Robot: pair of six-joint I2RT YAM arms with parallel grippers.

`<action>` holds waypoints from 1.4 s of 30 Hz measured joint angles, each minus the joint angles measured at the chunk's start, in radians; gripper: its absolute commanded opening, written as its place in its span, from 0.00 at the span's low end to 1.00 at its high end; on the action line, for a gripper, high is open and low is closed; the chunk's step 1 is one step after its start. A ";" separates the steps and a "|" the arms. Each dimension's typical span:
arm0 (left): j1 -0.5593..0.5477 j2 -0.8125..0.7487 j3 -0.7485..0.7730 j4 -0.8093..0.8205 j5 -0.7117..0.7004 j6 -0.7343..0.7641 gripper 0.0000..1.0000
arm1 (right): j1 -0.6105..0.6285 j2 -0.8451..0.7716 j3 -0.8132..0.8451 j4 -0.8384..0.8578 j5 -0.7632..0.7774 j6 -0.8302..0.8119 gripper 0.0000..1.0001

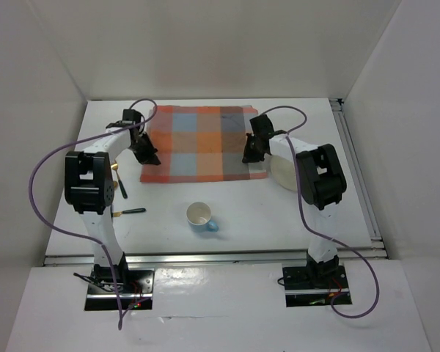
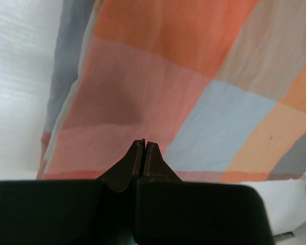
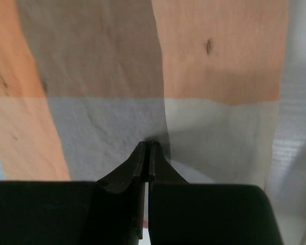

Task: Set the dinner table for one person

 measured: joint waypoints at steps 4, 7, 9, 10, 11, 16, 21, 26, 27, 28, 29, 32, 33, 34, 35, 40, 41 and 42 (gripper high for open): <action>-0.017 0.037 0.040 0.009 -0.039 -0.002 0.00 | -0.001 0.017 0.016 0.000 0.005 0.019 0.00; -0.031 0.049 0.027 0.014 -0.060 -0.003 0.00 | 0.000 0.011 -0.013 0.013 0.005 0.035 0.00; -0.038 0.049 -0.016 0.023 -0.070 -0.004 0.00 | 0.000 -0.021 -0.071 0.055 0.004 0.051 0.00; -0.039 0.047 -0.030 0.028 -0.065 -0.005 0.00 | 0.000 -0.039 -0.102 0.068 0.004 0.058 0.00; -0.040 0.036 -0.046 0.038 -0.066 -0.008 0.00 | 0.000 -0.067 -0.146 0.080 0.003 0.068 0.00; -0.051 -0.047 -0.175 0.098 -0.057 -0.011 0.00 | 0.000 -0.207 -0.333 0.093 0.001 0.103 0.00; -0.076 -0.145 -0.309 0.110 -0.061 -0.010 0.00 | 0.000 -0.303 -0.454 0.094 0.004 0.120 0.00; -0.083 -0.183 -0.356 0.103 -0.062 -0.010 0.00 | 0.000 -0.334 -0.490 0.094 0.010 0.129 0.00; -0.083 -0.188 -0.361 0.101 -0.062 -0.010 0.00 | 0.000 -0.342 -0.500 0.095 0.010 0.130 0.00; -0.083 -0.192 -0.366 0.098 -0.063 -0.010 0.00 | 0.000 -0.351 -0.511 0.095 0.011 0.131 0.00; -0.083 -0.196 -0.371 0.097 -0.063 -0.011 0.00 | 0.000 -0.362 -0.522 0.095 0.013 0.131 0.00; -0.088 -0.216 -0.397 0.098 -0.059 -0.012 0.00 | 0.000 -0.385 -0.548 0.094 0.023 0.131 0.00; -0.093 -0.221 -0.405 0.098 -0.059 -0.013 0.00 | 0.000 -0.387 -0.550 0.094 0.025 0.130 0.00; -0.097 -0.227 -0.412 0.099 -0.060 -0.016 0.00 | 0.000 -0.388 -0.552 0.093 0.027 0.130 0.00; -0.101 -0.232 -0.418 0.099 -0.063 -0.021 0.00 | 0.000 -0.388 -0.552 0.094 0.027 0.131 0.00; -0.119 -0.244 -0.421 0.070 -0.095 -0.034 0.00 | 0.000 -0.400 -0.554 0.076 0.028 0.119 0.00; -0.124 -0.247 -0.417 0.056 -0.105 -0.034 0.00 | 0.000 -0.405 -0.552 0.060 0.030 0.113 0.00; -0.127 -0.250 -0.411 0.036 -0.117 -0.033 0.01 | 0.000 -0.412 -0.549 0.042 0.031 0.108 0.00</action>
